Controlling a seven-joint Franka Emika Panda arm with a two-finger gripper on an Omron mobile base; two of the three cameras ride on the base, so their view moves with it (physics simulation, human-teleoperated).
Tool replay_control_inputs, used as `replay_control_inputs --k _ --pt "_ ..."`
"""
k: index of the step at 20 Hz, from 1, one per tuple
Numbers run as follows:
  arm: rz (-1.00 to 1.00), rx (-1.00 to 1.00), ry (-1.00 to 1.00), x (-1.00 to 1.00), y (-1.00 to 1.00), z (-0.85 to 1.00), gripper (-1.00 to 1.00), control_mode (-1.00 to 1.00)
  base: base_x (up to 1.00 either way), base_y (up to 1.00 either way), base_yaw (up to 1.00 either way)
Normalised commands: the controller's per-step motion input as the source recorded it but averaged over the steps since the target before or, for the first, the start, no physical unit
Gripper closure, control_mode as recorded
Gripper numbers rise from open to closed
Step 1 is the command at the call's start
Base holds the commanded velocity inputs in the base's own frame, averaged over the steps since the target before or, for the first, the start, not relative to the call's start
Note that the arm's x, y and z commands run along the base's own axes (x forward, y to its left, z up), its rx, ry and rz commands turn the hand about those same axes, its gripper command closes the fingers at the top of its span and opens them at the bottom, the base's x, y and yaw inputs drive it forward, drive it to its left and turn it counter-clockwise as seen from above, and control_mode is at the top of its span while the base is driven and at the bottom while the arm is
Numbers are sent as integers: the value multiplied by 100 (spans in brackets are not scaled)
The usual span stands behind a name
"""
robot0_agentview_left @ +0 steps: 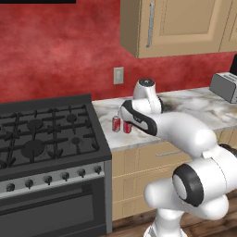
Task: Four empty soda cans are scattered around the kitchen. Gather all the cans and cluster them next to the stove for recycling.
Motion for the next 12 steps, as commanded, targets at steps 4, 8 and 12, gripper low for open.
replay_control_inputs --k 4,8,12 --pt "4 -1 0 -23 -16 12 -100 -100 0 0 0" --pt "13 -1 0 -24 -18 8 -100 -100 0 0 0" --pt "17 -2 -2 -22 -18 7 -100 -100 0 0 0"
